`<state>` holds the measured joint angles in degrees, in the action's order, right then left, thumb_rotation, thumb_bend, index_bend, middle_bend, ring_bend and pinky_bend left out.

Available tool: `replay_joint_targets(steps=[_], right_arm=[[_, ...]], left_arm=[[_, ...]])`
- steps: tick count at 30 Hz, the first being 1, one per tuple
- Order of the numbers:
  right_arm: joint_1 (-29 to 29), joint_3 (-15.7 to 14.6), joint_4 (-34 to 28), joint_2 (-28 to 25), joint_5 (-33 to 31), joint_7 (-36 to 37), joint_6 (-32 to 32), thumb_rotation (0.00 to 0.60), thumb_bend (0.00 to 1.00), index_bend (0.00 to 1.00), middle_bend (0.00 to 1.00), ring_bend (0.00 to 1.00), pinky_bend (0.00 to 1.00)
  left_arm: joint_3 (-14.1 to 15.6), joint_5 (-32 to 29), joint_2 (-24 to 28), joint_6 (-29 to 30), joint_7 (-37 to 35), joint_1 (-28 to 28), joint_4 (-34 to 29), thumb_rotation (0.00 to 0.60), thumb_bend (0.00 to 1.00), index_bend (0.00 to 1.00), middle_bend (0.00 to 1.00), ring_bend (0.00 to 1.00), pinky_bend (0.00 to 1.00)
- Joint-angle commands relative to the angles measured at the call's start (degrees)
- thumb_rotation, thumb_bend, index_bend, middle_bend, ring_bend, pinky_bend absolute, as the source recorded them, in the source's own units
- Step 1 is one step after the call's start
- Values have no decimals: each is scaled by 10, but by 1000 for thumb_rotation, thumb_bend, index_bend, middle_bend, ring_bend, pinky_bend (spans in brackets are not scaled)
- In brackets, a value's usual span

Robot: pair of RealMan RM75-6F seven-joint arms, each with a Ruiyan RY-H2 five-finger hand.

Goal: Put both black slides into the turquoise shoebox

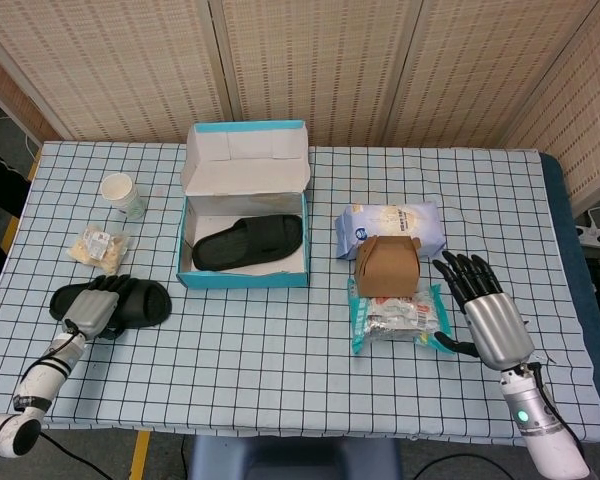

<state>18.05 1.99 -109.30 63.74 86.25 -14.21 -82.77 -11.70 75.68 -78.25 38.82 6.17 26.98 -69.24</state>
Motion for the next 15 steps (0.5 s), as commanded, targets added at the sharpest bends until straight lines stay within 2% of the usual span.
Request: replay_joint_targets(steps=[1, 3, 5, 7, 9, 11, 15], right_arm=[[-3, 2, -1, -2, 0, 2, 1, 600, 24, 0, 0, 0, 0], [-5, 4, -1, -2, 1, 3, 1, 600, 25, 0, 0, 0, 0], [-6, 5, -1, -2, 2, 4, 4, 600, 25, 0, 0, 0, 0], [-7, 6, 0, -1, 2, 3, 7, 600, 24, 0, 0, 0, 0], [-8, 7, 0, -1, 2, 3, 10, 600, 24, 0, 0, 0, 0], [-9, 8, 0, 0, 2, 4, 12, 600, 24, 0, 0, 0, 0], [-11, 11, 1, 0, 2, 5, 15, 600, 24, 0, 0, 0, 0]], left_arm=[[14, -11, -16, 12, 25, 9, 21, 600, 334, 0, 0, 0, 3], [21, -21, -19, 11, 36, 12, 23, 600, 345, 8, 0, 0, 23], [24, -30, -19, 10, 37, 15, 21, 600, 362, 79, 10, 3, 77], [25, -36, -20, 12, 35, 17, 20, 600, 391, 201, 110, 76, 163], [29, -37, -19, 13, 27, 19, 19, 600, 434, 343, 298, 228, 287], [33, -31, -20, 25, 21, 19, 20, 600, 481, 451, 421, 333, 389], [39, -17, -19, 52, 7, 17, 19, 600, 623, 612, 601, 505, 565]])
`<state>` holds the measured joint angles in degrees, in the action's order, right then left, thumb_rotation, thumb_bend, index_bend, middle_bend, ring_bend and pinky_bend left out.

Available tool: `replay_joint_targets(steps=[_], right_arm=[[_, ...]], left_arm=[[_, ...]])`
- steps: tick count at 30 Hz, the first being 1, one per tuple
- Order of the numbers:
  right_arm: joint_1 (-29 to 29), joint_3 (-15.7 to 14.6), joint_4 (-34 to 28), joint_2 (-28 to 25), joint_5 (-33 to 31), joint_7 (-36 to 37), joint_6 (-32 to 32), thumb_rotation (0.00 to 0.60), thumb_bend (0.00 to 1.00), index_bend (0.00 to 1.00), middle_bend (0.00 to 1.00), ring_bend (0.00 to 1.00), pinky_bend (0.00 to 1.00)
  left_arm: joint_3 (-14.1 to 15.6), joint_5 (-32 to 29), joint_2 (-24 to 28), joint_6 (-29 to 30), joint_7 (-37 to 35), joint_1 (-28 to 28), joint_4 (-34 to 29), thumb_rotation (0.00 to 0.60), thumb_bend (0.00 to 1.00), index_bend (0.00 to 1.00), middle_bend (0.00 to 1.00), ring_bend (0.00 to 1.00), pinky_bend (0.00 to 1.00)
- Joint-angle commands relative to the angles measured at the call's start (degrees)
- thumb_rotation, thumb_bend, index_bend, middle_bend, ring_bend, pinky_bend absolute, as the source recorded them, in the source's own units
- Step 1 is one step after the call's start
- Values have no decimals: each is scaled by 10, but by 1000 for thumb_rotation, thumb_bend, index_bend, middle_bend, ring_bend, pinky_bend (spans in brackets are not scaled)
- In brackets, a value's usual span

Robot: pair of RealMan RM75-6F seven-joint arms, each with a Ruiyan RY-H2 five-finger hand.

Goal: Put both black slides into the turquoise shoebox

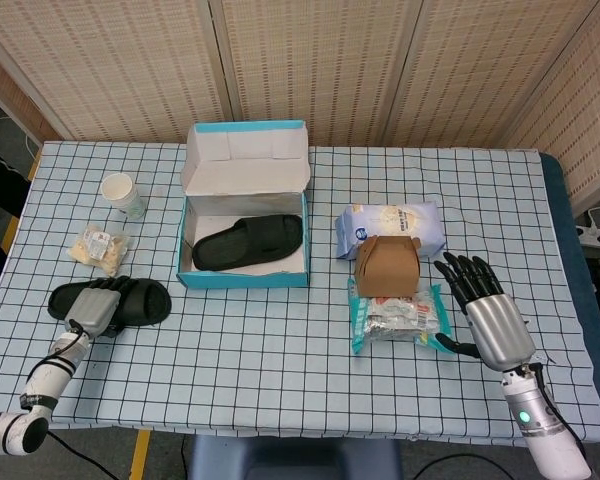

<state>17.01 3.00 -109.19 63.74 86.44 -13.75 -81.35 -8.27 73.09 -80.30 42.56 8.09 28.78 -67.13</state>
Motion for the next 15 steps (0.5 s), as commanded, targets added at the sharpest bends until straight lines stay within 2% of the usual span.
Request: replay_joint_targets(steps=[1, 4, 9, 15], right_arm=[[-1, 1, 0, 0, 0, 0, 2, 600, 24, 0, 0, 0, 0], [-3, 3, 0, 1, 1, 1, 3, 600, 24, 0, 0, 0, 0], [-5, 5, 1, 1, 0, 3, 6, 600, 24, 0, 0, 0, 0], [-8, 8, 3, 3, 0, 4, 8, 600, 24, 0, 0, 0, 0]], left_arm=[[6, 12, 4, 18, -18, -1, -5, 600, 666, 636, 626, 529, 589], [10, 16, 16, 31, -21, -2, -17, 600, 732, 664, 653, 554, 614], [9, 14, 51, 51, -28, -6, -63, 600, 721, 663, 653, 556, 618], [-11, 14, 128, 82, -47, -5, -171, 600, 720, 648, 648, 556, 622]])
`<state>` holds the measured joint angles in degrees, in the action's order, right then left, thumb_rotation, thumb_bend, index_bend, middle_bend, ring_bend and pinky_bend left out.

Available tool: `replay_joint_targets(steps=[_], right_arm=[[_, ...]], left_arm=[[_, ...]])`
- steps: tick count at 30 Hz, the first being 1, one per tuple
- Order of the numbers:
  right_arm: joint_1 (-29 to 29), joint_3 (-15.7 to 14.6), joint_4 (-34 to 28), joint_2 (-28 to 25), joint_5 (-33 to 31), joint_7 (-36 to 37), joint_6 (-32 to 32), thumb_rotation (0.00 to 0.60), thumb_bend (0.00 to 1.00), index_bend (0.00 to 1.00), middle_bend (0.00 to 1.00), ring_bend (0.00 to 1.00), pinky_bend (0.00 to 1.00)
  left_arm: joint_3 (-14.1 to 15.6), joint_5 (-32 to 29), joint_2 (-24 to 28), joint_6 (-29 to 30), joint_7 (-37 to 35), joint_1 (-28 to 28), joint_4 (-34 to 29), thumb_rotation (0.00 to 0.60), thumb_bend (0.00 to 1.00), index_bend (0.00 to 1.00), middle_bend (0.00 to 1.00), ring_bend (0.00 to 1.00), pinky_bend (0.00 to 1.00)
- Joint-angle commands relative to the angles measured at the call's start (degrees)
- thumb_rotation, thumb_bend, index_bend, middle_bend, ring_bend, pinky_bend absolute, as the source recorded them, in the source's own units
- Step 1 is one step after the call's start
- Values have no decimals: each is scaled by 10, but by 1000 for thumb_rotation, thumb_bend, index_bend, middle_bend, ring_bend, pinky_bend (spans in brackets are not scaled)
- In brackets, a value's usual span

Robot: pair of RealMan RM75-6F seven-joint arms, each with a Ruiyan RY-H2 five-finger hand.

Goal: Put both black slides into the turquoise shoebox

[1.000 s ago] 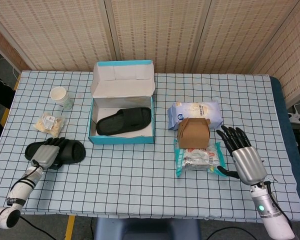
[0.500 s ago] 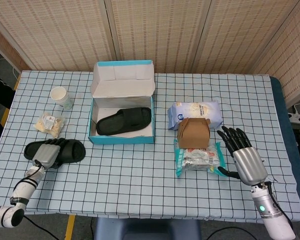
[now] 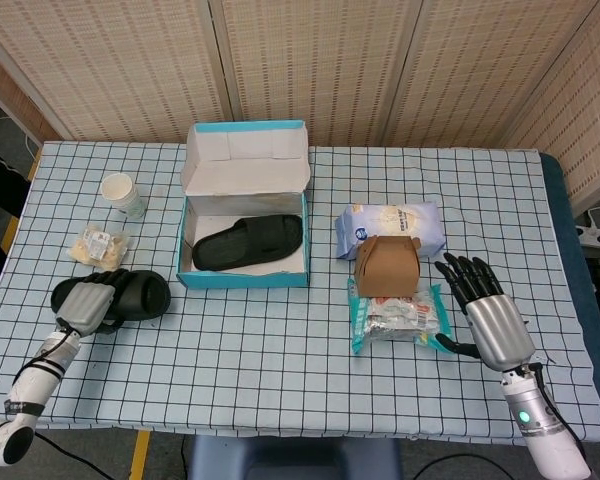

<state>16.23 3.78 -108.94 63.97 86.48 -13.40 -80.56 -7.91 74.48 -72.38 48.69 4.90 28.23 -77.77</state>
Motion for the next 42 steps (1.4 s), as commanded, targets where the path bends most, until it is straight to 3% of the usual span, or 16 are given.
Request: replay_joint_targets(steps=[1, 7, 12, 16, 23, 31, 37, 42], right_arm=[[-1, 1, 1, 1, 0, 1, 0, 600, 24, 0, 0, 0, 0], [-3, 1, 10, 4, -6, 7, 9, 600, 24, 0, 0, 0, 0], [-4, 2, 19, 7, -12, 13, 16, 600, 24, 0, 0, 0, 0], [-5, 5, 24, 8, -18, 9, 17, 600, 24, 0, 0, 0, 0], [-3, 14, 39, 12, -36, 21, 28, 600, 25, 0, 0, 0, 0], [1, 18, 65, 9, -53, 47, 49, 600, 24, 0, 0, 0, 0], [-2, 16, 83, 5, -59, 76, 58, 600, 25, 0, 0, 0, 0], [-2, 15, 93, 2, -61, 94, 65, 600, 25, 0, 0, 0, 0]], left_arm=[[-19, 2, 62, 26, -17, 1, -81, 600, 720, 644, 645, 556, 622], [-60, -7, 132, 36, -11, 30, -184, 600, 749, 635, 638, 557, 623], [-108, -53, 163, -27, -3, 103, -233, 600, 758, 628, 633, 558, 622], [-138, -99, 148, -85, 4, 178, -227, 600, 720, 625, 631, 557, 620], [-148, -183, 50, -179, 11, 315, -131, 600, 720, 614, 621, 556, 612], [-153, -212, -47, -229, -57, 380, 16, 600, 716, 610, 618, 553, 607], [-122, -218, -90, -242, -52, 407, 118, 600, 707, 606, 612, 548, 603], [-91, -266, -98, -250, -25, 425, 170, 600, 702, 603, 611, 549, 607]])
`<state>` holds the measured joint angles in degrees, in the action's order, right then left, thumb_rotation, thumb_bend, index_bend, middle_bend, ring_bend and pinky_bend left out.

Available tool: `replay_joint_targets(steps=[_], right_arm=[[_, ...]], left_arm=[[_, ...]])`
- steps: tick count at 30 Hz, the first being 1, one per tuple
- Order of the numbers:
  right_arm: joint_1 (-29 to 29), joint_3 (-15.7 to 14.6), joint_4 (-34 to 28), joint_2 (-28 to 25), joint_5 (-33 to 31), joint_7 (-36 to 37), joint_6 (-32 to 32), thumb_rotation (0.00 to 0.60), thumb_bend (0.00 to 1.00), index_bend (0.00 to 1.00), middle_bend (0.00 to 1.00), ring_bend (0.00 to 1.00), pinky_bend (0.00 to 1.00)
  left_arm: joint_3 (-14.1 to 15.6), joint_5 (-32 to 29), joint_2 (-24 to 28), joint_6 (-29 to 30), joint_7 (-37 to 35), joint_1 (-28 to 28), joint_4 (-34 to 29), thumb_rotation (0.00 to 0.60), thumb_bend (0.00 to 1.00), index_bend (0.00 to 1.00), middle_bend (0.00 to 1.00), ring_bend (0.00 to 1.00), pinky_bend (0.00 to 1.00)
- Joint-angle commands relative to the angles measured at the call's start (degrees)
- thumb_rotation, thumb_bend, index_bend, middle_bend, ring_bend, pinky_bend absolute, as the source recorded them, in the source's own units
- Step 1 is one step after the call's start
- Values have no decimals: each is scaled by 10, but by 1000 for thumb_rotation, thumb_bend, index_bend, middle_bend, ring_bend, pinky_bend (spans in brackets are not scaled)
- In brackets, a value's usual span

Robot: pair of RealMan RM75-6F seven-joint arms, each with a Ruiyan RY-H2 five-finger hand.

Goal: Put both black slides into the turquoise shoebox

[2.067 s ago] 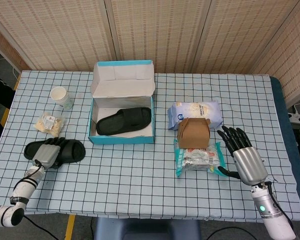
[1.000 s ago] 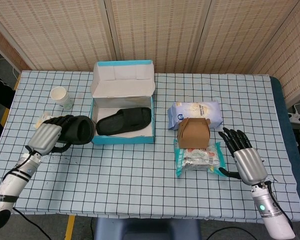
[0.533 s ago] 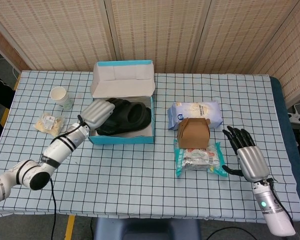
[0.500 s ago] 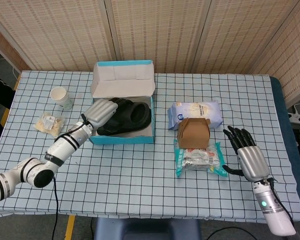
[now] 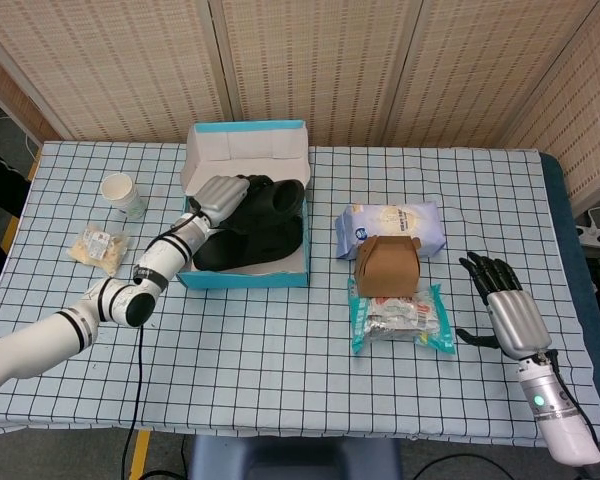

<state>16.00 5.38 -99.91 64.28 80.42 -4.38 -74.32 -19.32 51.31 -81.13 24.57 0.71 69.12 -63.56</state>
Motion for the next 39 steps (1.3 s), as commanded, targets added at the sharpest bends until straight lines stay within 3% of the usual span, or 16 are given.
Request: replay_joint_targets(steps=[1, 11, 17, 20, 27, 39], right_arm=[[0, -1, 3, -2, 1, 6, 4, 600, 25, 0, 0, 0, 0], [1, -5, 2, -1, 14, 13, 7, 600, 25, 0, 0, 0, 0], [-1, -9, -5, -3, 17, 8, 8, 600, 25, 0, 0, 0, 0], [3, -12, -8, -2, 22, 1, 15, 600, 25, 0, 0, 0, 0], [16, -9, -17, 4, 26, -16, 29, 600, 25, 0, 0, 0, 0], [17, -11, -21, 6, 22, -26, 33, 600, 25, 0, 0, 0, 0]], left_arm=[[29, -46, -10, -10, 23, 19, 33, 600, 702, 602, 611, 548, 608], [149, -210, -5, -71, 76, 77, 47, 600, 687, 574, 591, 548, 605], [233, -281, -33, -89, 86, 119, 78, 600, 676, 562, 581, 548, 606], [262, -299, -50, -96, 84, 131, 91, 600, 671, 553, 571, 548, 606], [301, -304, -87, -97, 78, 135, 123, 600, 662, 537, 554, 533, 587], [309, -268, -120, -140, 53, 117, 175, 600, 631, 491, 499, 430, 494]])
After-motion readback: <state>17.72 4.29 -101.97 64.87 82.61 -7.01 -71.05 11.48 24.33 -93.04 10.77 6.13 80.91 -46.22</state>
